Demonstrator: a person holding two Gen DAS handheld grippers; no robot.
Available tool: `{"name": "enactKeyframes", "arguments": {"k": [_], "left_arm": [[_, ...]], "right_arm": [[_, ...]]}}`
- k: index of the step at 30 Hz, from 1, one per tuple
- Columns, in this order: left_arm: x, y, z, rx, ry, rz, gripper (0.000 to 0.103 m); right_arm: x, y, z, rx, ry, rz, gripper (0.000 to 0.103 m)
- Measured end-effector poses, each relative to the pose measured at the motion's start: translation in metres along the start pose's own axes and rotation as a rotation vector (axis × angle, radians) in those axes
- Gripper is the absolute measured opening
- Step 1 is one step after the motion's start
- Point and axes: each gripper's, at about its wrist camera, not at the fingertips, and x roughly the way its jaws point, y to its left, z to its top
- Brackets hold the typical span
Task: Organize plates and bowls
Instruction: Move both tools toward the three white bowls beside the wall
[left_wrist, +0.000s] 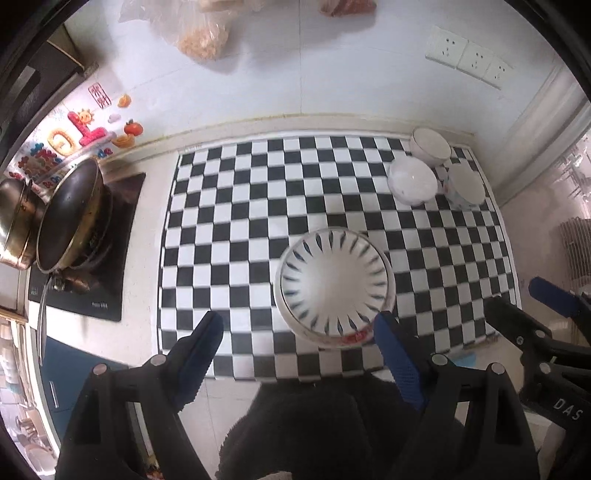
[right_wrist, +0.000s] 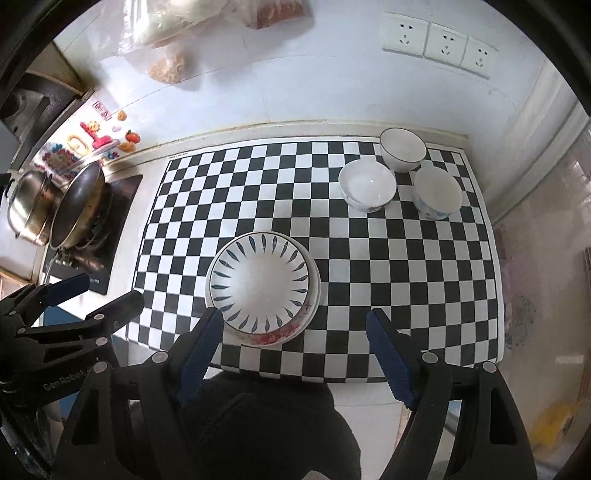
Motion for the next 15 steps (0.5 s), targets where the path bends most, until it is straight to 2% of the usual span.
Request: {"name": "enactKeyframes", "arguments": {"k": [4, 8, 15], "left_arm": [[0.005, 0.006, 0.018, 0.023, -0.082, 0.010, 0.083], [0.015, 0.008, 0.045, 0.043, -0.169, -0.001, 0.083], [0.046, -0.008, 0.096, 0.065, -0.237, -0.027, 0.083]], "right_arm": [[0.004, -0.008, 0.006, 0.079, -0.083, 0.001, 0.082], [0.013, -0.027, 0.017, 0.169, -0.157, -0.038, 0.082], [0.048, -0.079, 0.044, 0.296, -0.159, -0.092, 0.082]]}}
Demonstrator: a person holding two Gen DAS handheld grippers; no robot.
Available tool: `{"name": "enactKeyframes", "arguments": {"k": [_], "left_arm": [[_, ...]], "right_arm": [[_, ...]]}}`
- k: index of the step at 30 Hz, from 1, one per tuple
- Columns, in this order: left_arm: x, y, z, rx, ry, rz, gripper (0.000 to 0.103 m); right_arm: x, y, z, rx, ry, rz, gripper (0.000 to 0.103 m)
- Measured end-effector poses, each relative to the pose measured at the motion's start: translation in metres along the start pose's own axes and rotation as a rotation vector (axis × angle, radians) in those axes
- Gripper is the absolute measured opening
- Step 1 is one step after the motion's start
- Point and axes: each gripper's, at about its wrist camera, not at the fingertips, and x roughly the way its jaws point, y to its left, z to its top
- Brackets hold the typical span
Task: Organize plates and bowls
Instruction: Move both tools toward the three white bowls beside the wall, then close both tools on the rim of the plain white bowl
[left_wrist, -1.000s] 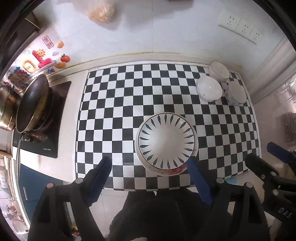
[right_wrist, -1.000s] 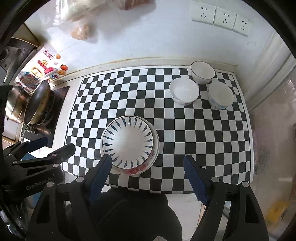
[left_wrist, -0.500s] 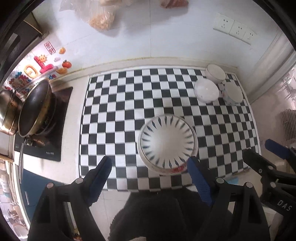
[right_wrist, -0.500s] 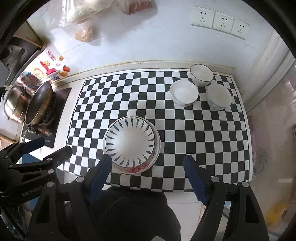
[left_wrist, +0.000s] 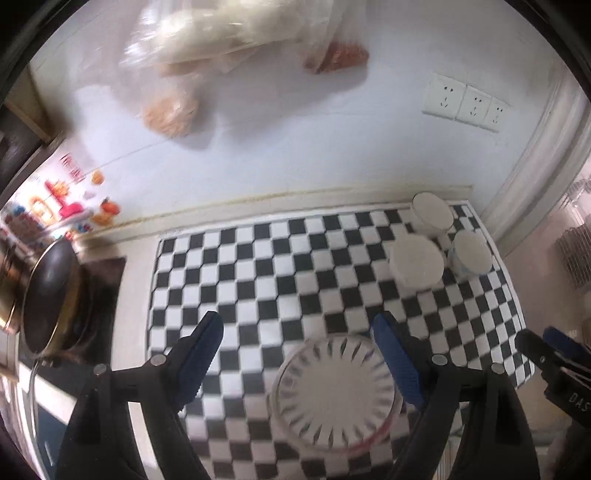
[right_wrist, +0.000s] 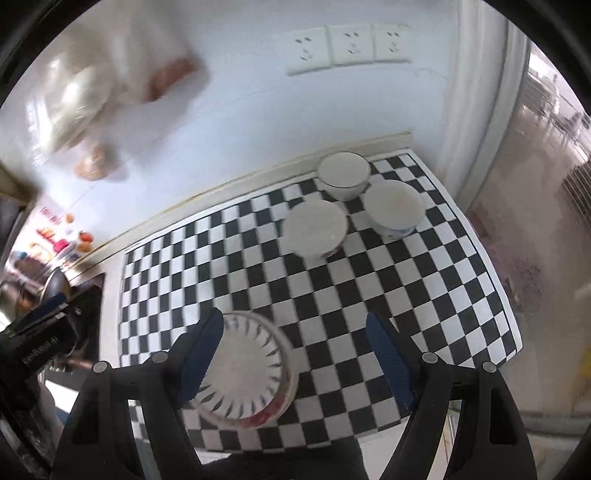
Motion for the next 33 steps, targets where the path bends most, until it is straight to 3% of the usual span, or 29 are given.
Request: {"name": "enactKeyframes", "arguments": {"k": [6, 15, 22, 23, 25, 28, 31, 33], "left_arm": [[0.056, -0.036, 0.031, 0.049, 0.059, -0.017, 0.083], [0.151, -0.098, 0.057, 0.105, 0.170, 0.021, 0.083], [0.221, -0.122, 0.067, 0.070, 0.288, 0.043, 0.079], [0.227, -0.125, 0.068, 0.073, 0.299, 0.045, 0.078], [0.242, -0.132, 0.069, 0.084, 0.325, 0.061, 0.064], [0.262, -0.140, 0.071, 0.094, 0.368, 0.047, 0.057], [0.280, -0.143, 0.074, 0.081, 0.416, -0.001, 0.050], [0.292, -0.144, 0.076, 0.070, 0.450, -0.025, 0.043]], "right_arm": [[0.059, -0.034, 0.036, 0.040, 0.055, -0.035, 0.082], [0.182, -0.081, 0.086, 0.060, 0.227, 0.036, 0.082], [0.263, -0.092, 0.104, 0.063, 0.367, 0.105, 0.079], [0.274, -0.094, 0.106, 0.069, 0.388, 0.125, 0.077], [0.286, -0.093, 0.107, 0.066, 0.412, 0.139, 0.073], [0.302, -0.091, 0.112, 0.057, 0.435, 0.146, 0.066], [0.318, -0.089, 0.118, 0.066, 0.464, 0.157, 0.049], [0.326, -0.087, 0.120, 0.070, 0.479, 0.164, 0.029]]}}
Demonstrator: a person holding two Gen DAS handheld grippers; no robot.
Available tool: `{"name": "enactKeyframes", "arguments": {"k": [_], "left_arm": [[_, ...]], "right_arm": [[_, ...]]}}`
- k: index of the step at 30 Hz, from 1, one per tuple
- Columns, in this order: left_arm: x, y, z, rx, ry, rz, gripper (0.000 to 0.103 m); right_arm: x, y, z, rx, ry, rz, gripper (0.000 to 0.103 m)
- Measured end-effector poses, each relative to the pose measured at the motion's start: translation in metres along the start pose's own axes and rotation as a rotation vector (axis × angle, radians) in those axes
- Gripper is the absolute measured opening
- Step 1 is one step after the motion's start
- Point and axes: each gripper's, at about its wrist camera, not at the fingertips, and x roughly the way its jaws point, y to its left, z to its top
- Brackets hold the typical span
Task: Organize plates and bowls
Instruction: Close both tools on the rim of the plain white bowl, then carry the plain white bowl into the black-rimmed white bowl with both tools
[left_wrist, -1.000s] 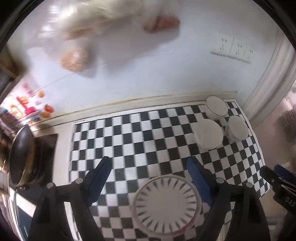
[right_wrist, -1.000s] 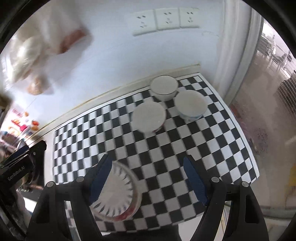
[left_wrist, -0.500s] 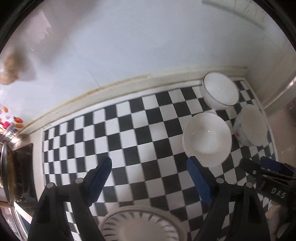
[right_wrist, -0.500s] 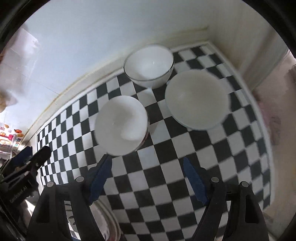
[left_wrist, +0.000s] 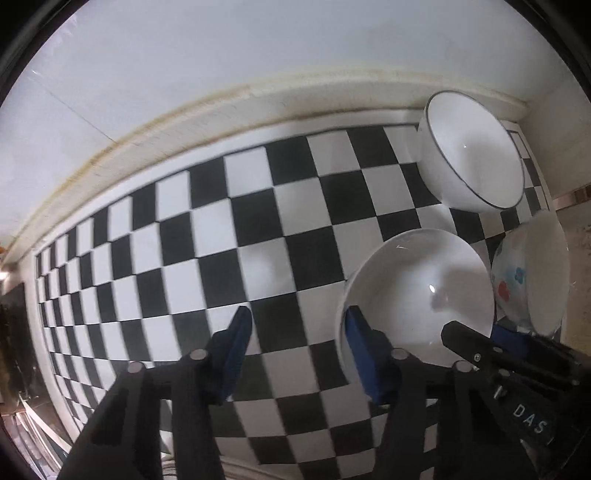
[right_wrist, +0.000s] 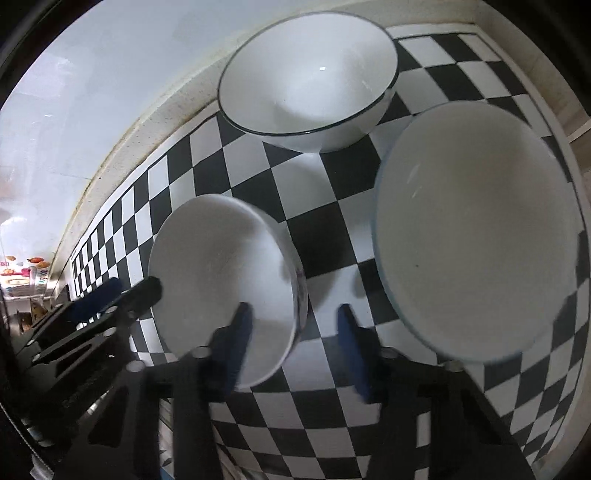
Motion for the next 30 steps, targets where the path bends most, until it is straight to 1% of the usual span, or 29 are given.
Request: {"name": "enactKeyframes", "arguments": {"k": [1, 2, 3, 5, 6, 7, 8, 9, 11, 14, 17, 20, 24, 30], "left_arm": [[0.003, -0.001, 0.003, 0.004, 0.011, -0.018, 0.037], [0.006, -0.002, 0.005, 0.008, 0.022, -0.031, 0.035], [0.009, -0.005, 0.006, 0.018, 0.032, -0.032, 0.034], [0.011, -0.010, 0.008, 0.044, 0.038, -0.045, 0.030], [0.013, -0.013, 0.009, 0.062, 0.051, -0.057, 0.028], [0.013, -0.014, 0.008, 0.064, 0.054, -0.067, 0.022], [0.013, -0.017, 0.007, 0.070, 0.060, -0.091, 0.022], [0.013, -0.019, 0.006, 0.072, 0.065, -0.093, 0.022], [0.010, -0.022, 0.003, 0.080, 0.055, -0.073, 0.022], [0.005, -0.022, -0.003, 0.068, 0.060, -0.093, 0.022], [-0.004, -0.023, -0.012, 0.072, 0.056, -0.093, 0.022], [-0.018, -0.027, -0.027, 0.081, 0.046, -0.094, 0.022], [-0.036, -0.040, -0.058, 0.094, 0.051, -0.108, 0.022], [-0.046, -0.060, -0.117, 0.139, 0.079, -0.125, 0.022]], "right_arm": [[0.002, 0.001, 0.001, 0.000, 0.005, 0.001, 0.027], [0.006, 0.001, 0.003, 0.001, 0.012, -0.001, 0.023], [0.008, 0.002, 0.005, -0.001, 0.017, -0.008, 0.016], [0.009, 0.005, 0.005, -0.016, 0.021, -0.040, 0.012], [0.010, 0.008, 0.004, -0.026, 0.022, -0.048, 0.011], [0.010, 0.009, 0.004, -0.031, 0.022, -0.050, 0.011], [0.010, 0.011, 0.003, -0.040, 0.024, -0.051, 0.011], [0.010, 0.012, 0.003, -0.045, 0.028, -0.048, 0.011], [0.011, 0.015, 0.001, -0.055, 0.030, -0.058, 0.011], [0.011, 0.021, -0.006, -0.063, 0.029, -0.058, 0.011], [0.005, 0.024, -0.016, -0.076, 0.031, -0.055, 0.011], [-0.004, 0.027, -0.031, -0.092, 0.027, -0.057, 0.011], [-0.014, 0.023, -0.058, -0.102, 0.036, -0.054, 0.011], [-0.011, 0.005, -0.116, -0.083, 0.074, -0.044, 0.011]]}}
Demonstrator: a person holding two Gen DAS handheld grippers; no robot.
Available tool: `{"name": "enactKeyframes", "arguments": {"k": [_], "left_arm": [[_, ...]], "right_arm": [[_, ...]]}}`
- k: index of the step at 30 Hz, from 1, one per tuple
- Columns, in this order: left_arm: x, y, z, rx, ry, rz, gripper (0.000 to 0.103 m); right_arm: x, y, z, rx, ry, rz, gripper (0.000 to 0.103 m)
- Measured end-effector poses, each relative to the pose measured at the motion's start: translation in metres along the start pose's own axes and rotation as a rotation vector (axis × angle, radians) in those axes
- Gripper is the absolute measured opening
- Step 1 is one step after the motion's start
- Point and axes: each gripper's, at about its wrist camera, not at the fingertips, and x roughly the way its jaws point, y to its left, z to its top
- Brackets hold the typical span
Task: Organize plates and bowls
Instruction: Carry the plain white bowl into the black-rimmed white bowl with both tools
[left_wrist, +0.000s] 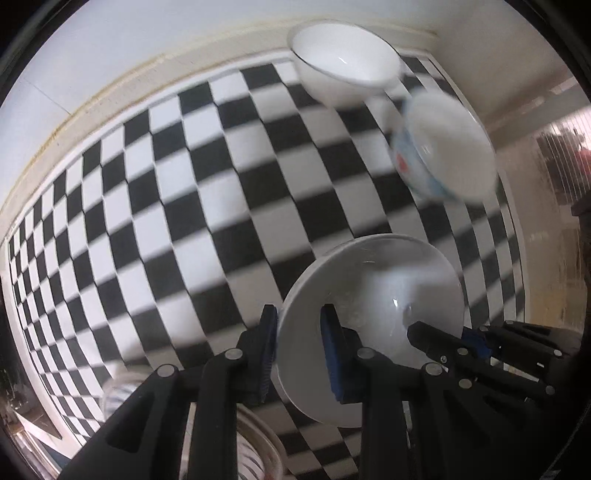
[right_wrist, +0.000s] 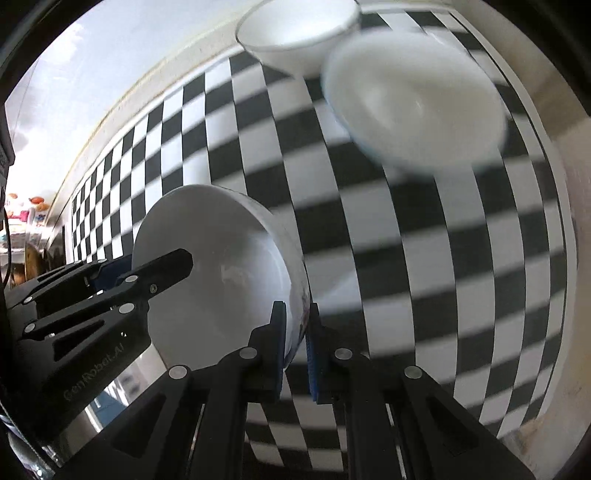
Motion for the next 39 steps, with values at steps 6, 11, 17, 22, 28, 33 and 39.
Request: {"name": "enactKeyframes", "arguments": {"k": [6, 11, 17, 22, 28, 33, 39], "left_arm": [[0.019, -0.018, -0.042, 0.023, 0.061, 0.001, 0.022], [0.031, -0.025, -0.071, 0.021, 0.102, 0.008, 0.022], [0.048, -0.039, -0.078, 0.013, 0.116, 0.018, 0.022], [0.051, -0.046, -0.071, 0.011, 0.120, 0.022, 0.022], [0.038, -0.029, -0.068, -0.028, 0.113, 0.041, 0.023], [-0.004, -0.021, -0.069, -0.035, 0.036, 0.054, 0.024], [-0.050, -0.015, -0.028, -0.051, -0.067, -0.003, 0.025]], "right_arm": [[0.019, -0.014, -0.042, 0.014, 0.056, 0.000, 0.011], [0.040, -0.012, -0.071, -0.002, 0.092, -0.006, 0.011], [0.061, -0.007, -0.081, -0.004, 0.108, 0.005, 0.011], [0.063, -0.003, -0.074, -0.033, 0.126, -0.003, 0.011], [0.039, -0.027, -0.060, -0.052, 0.122, 0.024, 0.016], [-0.002, -0.032, -0.044, -0.056, 0.044, 0.033, 0.018], [-0.060, -0.039, 0.013, -0.026, -0.103, 0.108, 0.055]]}}
